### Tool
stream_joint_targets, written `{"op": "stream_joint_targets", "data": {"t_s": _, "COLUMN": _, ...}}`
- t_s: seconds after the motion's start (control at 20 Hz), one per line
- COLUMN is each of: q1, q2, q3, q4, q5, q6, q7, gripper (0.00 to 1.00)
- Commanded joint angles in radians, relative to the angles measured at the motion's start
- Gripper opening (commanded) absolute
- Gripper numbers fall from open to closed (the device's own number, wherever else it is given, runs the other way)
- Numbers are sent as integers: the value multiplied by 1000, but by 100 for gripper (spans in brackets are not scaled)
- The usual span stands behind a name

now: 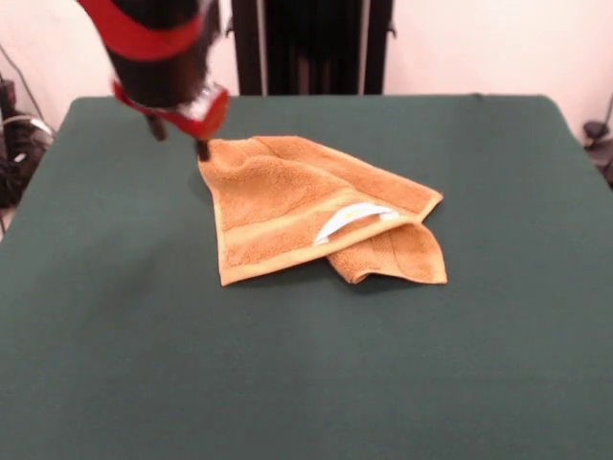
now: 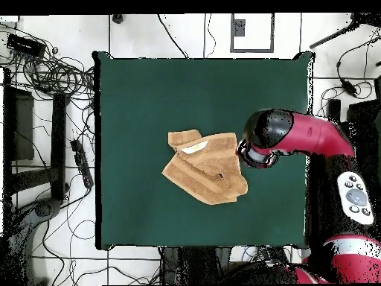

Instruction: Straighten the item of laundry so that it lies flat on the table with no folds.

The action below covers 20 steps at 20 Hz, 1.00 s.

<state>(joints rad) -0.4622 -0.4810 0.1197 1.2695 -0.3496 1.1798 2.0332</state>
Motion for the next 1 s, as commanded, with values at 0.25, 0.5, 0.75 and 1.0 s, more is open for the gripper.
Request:
{"op": "stream_joint_targets", "data": {"t_s": 0.25, "q1": -3, "q2": -4, "q3": 55, "q4": -177, "q5": -167, "q6": 12, "q7": -256, "gripper": 100}}
{"op": "stream_joint_targets", "data": {"t_s": 0.5, "q1": -30, "q2": 32, "q3": 173, "q4": -249, "q5": -96, "q6": 28, "q7": -306, "gripper": 100}}
{"op": "stream_joint_targets", "data": {"t_s": 0.75, "q1": 14, "q2": 116, "q3": 158, "q4": -393, "q5": -115, "q6": 29, "q7": -173, "gripper": 100}}
{"op": "stream_joint_targets", "data": {"t_s": 1.0, "q1": 129, "q2": 225, "q3": 21, "q4": -572, "q5": -264, "q6": 22, "q7": 73, "gripper": 100}}
